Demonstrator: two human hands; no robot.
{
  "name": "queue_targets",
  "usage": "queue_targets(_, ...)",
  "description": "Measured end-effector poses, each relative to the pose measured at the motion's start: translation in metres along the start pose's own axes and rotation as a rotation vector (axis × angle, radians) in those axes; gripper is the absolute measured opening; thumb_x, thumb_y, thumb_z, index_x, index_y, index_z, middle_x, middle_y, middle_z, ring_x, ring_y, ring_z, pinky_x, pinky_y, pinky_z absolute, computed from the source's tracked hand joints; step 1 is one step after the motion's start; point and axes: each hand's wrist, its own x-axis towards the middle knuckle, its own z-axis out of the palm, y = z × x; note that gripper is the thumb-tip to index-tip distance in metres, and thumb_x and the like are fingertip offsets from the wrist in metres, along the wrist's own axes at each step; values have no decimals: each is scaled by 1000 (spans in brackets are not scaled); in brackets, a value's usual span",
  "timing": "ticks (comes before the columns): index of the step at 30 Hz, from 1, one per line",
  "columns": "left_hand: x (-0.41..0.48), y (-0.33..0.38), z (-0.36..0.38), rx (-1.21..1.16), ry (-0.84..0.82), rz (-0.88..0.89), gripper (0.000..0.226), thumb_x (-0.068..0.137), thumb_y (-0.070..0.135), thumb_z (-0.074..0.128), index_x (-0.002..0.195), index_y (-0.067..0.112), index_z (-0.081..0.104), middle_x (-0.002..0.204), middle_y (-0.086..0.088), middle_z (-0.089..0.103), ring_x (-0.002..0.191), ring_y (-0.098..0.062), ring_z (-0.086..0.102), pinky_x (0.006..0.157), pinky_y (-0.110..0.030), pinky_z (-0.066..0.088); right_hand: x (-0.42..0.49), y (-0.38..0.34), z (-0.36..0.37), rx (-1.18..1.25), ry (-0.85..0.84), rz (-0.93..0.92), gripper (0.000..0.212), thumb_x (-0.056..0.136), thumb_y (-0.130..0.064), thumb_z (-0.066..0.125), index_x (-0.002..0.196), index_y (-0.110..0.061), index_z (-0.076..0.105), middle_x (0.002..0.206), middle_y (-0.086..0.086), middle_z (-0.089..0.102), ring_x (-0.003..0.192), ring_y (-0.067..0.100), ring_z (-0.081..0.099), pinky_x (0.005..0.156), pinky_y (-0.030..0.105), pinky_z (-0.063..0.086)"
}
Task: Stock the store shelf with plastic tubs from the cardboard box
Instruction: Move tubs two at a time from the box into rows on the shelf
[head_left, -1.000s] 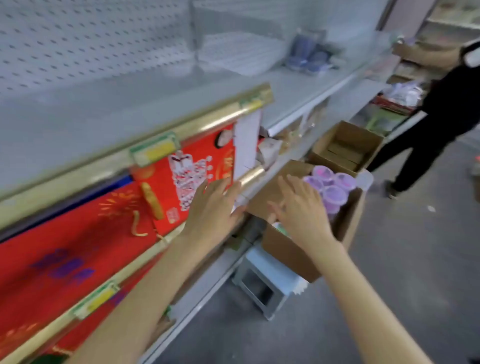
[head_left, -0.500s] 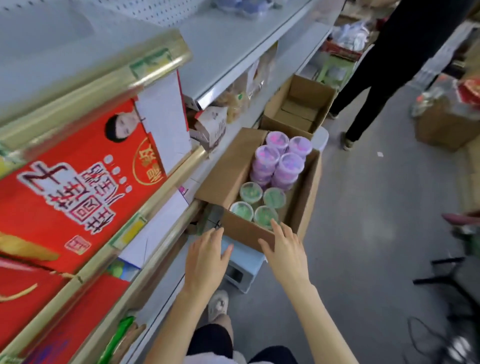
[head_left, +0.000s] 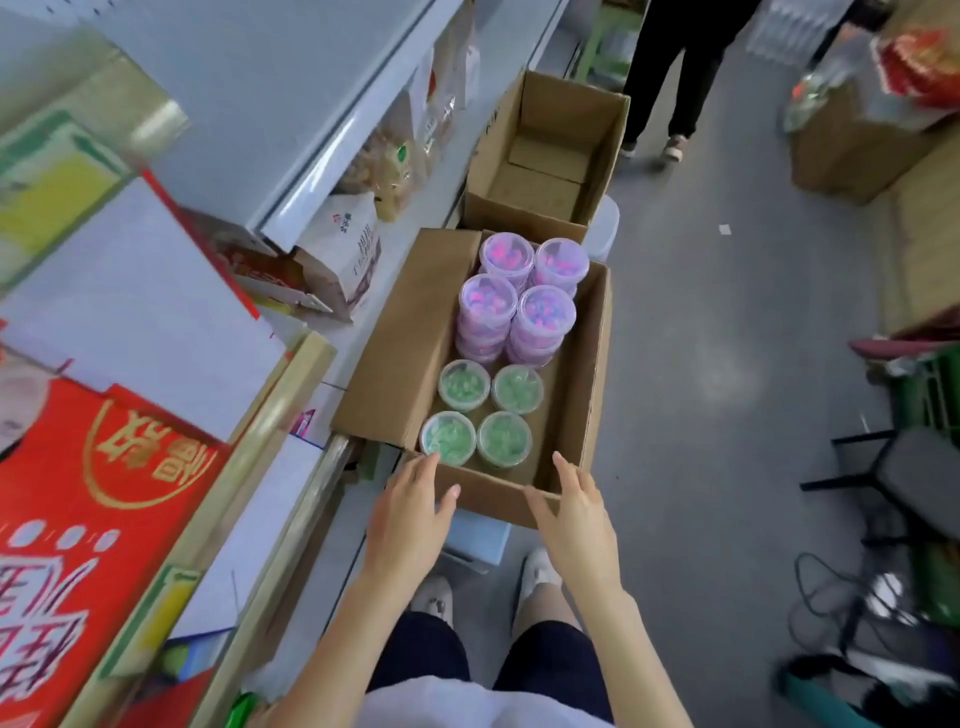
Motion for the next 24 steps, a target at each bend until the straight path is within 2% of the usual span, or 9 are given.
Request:
queue_targets(5, 36, 3, 32, -44, -56, -121, 54, 94, 40, 45, 142, 19, 34, 144, 2, 41, 130, -15, 40, 99, -30, 38, 53, 19, 8, 26, -145, 45, 61, 92, -48, 48, 145, -28, 26, 147, -1, 37, 127, 19, 45, 91, 32, 45)
queue_targets(13, 102, 21, 76, -141, -75, -455, 55, 93, 40, 47, 142, 19, 33, 143, 0, 44, 130, -18, 41, 96, -31, 41, 166, 48, 7, 45, -473, 73, 60, 93, -45, 48, 145, -26, 25, 142, 1, 40, 124, 21, 45, 90, 33, 43)
queue_targets(18, 146, 22, 116, -179, -87, -537, 55, 93, 42, 46, 142, 19, 35, 141, 0, 44, 126, -16, 44, 94, -29, 43, 227, 72, 36, 145, -557, 209, 60, 91, -42, 53, 143, -23, 31, 138, 4, 48, 124, 19, 47, 98, 34, 43)
queue_targets(24, 168, 9, 157, -363, 36, -775, 51, 93, 32, 51, 139, 14, 40, 137, -6, 49, 123, -18, 49, 98, -30, 40, 245, 91, 90, 237, -610, 356, 61, 91, -37, 56, 142, -15, 33, 139, 8, 48, 125, 19, 48, 98, 29, 39)
